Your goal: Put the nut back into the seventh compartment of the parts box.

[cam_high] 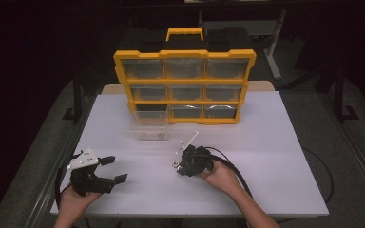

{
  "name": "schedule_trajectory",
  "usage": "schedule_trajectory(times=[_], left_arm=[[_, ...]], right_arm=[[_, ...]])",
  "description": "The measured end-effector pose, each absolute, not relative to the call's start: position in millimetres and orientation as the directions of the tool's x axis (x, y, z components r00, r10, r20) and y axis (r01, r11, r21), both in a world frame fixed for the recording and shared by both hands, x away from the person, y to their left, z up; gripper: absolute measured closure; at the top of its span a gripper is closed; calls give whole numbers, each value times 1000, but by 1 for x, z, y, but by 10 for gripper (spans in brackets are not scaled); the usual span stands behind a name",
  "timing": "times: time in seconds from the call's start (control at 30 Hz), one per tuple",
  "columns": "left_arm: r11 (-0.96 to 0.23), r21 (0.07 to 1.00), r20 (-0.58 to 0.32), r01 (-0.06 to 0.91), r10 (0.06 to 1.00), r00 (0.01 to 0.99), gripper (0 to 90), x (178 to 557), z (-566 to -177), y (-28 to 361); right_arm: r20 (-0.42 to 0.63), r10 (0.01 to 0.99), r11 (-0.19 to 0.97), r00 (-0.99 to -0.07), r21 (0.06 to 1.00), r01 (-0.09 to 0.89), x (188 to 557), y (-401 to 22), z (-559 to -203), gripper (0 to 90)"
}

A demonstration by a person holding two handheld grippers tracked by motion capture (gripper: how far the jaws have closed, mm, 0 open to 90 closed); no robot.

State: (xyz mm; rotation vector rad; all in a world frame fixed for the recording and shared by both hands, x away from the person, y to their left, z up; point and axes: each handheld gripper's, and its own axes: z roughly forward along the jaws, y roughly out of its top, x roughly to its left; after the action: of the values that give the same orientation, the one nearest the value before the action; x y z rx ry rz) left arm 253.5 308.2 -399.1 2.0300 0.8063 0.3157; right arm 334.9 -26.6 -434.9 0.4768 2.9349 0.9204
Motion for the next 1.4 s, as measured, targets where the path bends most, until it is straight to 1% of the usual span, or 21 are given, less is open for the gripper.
schedule_trajectory(times=[0.1, 0.17, 0.27, 0.33, 0.6, 0.9, 0.93, 1.13, 1.23, 1.4], left_arm=[[-381, 823, -85, 422, 651, 754, 167, 253, -399, 308], [-383, 822, -81, 420, 652, 754, 167, 253, -399, 308], [-384, 822, -82, 420, 651, 755, 167, 253, -399, 307], [-383, 822, -83, 421, 651, 754, 167, 253, -399, 307], [-385, 821, -83, 421, 650, 755, 167, 253, -399, 307], [-385, 821, -82, 421, 651, 755, 167, 253, -398, 309], [-366, 828, -94, 424, 656, 749, 167, 253, -399, 308], [-380, 824, -86, 421, 651, 755, 167, 253, -399, 309], [-379, 822, -88, 424, 652, 753, 167, 253, -399, 308], [-381, 824, -85, 420, 649, 756, 167, 254, -399, 309]], right_arm=[[61, 288, 783, -956, 560, 272, 335, -27, -435, 685], [76, 281, 780, -957, 563, 274, 337, -28, -435, 689], [126, 282, 770, -951, 561, 303, 339, -31, -434, 690], [130, 266, 766, -955, 573, 291, 341, -32, -434, 690], [183, 268, 734, -946, 598, 324, 347, -41, -424, 691], [178, 283, 709, -942, 623, 331, 359, -50, -402, 691], [177, 280, 706, -944, 628, 327, 361, -51, -400, 690], [184, 292, 685, -938, 644, 340, 372, -56, -385, 690], [196, 300, 666, -934, 657, 352, 379, -55, -376, 690], [184, 297, 672, -937, 657, 342, 384, -52, -369, 690]])
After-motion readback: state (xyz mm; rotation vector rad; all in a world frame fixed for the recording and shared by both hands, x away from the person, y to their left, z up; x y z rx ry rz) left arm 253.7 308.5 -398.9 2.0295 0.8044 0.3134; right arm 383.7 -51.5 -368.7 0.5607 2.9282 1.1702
